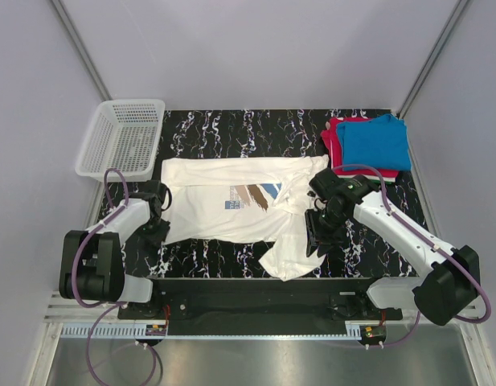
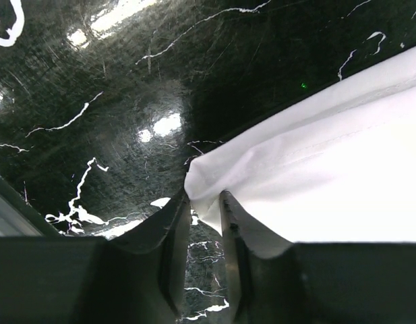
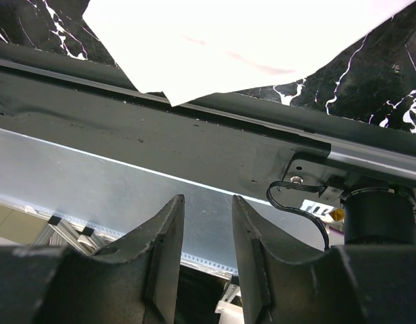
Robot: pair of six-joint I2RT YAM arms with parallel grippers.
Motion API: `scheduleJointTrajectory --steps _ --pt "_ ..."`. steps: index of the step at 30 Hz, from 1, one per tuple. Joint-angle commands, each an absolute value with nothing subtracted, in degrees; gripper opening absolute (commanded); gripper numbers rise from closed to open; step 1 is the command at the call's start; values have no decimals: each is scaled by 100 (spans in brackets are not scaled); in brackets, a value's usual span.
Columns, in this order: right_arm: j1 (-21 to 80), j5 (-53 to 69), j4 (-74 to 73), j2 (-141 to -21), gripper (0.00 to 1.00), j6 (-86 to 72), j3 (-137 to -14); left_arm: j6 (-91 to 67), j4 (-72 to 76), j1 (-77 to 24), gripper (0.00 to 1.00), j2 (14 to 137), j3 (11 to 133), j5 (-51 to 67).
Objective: Fold and stack the t-shirts
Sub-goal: Fold the tshirt
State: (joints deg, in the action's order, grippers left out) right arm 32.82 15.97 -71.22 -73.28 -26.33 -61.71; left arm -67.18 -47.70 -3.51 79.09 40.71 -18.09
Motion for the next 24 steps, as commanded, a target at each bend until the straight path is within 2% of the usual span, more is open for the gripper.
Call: scheduleJointTrajectory --steps 1,11,24 --pt "3226 1556 -7137 -7339 42 -2540 -6381 -6618 -4650 -316 26 8024 4131 -1942" --pt "3199 1301 -7005 -7295 43 -2540 -6039 -6504 -4597 -308 23 8068 4175 -1916" --pt "3234 2065 -6276 -7769 47 -2953 -5502 -6443 -4605 -299 22 7910 4061 -1881"
